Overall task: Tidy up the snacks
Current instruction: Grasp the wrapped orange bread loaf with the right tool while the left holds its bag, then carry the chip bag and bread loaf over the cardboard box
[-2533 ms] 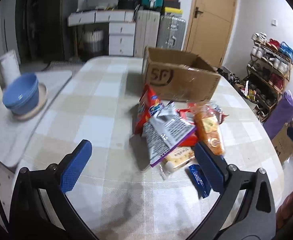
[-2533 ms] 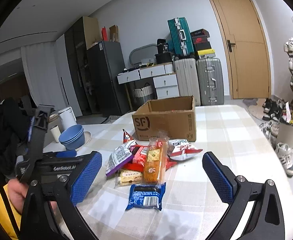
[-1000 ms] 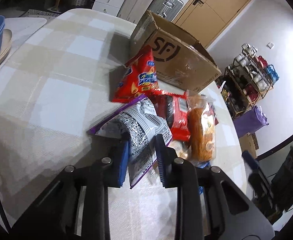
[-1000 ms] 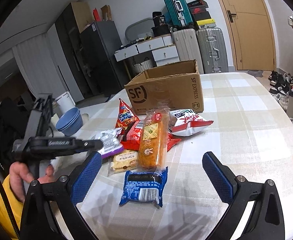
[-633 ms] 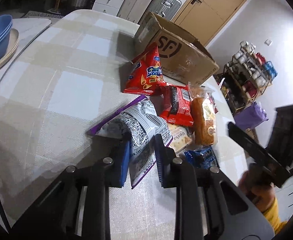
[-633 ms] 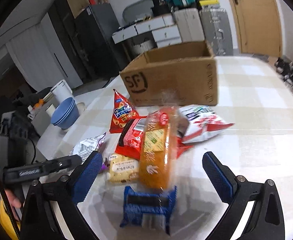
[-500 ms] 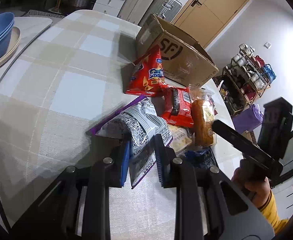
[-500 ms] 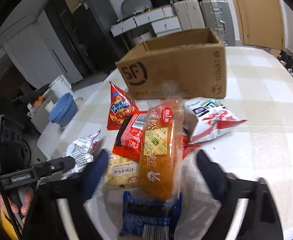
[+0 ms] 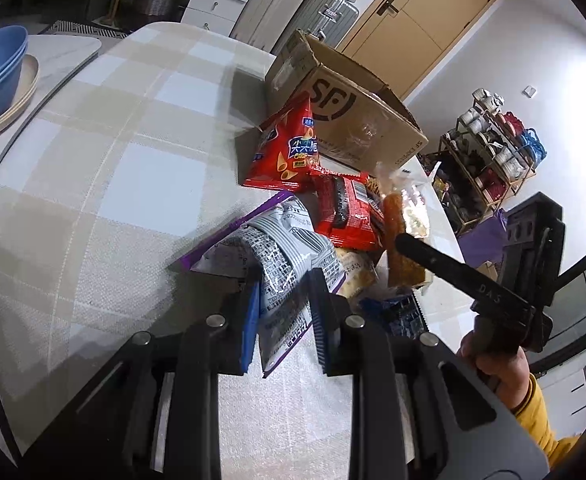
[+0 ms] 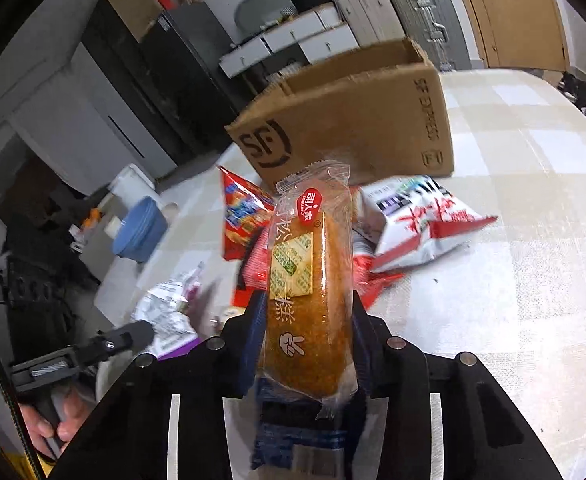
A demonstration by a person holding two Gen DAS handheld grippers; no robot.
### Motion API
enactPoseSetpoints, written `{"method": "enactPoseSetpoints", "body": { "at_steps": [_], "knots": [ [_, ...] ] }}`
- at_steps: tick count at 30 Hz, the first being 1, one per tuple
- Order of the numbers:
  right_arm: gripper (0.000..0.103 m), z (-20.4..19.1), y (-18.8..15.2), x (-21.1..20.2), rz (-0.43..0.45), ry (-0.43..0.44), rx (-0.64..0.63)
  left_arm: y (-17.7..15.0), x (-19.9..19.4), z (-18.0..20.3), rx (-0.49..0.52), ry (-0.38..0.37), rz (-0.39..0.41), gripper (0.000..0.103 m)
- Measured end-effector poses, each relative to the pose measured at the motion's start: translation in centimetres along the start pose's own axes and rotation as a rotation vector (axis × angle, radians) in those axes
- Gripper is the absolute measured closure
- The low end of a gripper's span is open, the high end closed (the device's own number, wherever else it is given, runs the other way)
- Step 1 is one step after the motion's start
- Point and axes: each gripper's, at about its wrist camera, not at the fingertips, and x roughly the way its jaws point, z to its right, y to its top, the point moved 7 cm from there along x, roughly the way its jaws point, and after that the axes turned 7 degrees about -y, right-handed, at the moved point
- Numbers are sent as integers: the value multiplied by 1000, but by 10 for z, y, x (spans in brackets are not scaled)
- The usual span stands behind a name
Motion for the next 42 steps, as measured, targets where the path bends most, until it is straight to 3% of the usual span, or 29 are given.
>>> {"method": "enactPoseSetpoints", "body": {
  "at_steps": [11, 27, 36, 42],
  "knots": [
    [64, -17, -5, -67, 109, 112, 12, -1, -24, 22, 47, -5, 32, 83],
    [64, -3, -33, -108, 142, 127, 62, -11, -39, 56, 99, -22, 33, 83],
    [64, -8, -19, -123, 182, 141, 47, -2, -48, 65, 123, -25, 41, 83],
    [64, -16, 3, -137, 215, 150, 19, 20, -54, 79, 160, -36, 58, 83]
  ]
}}
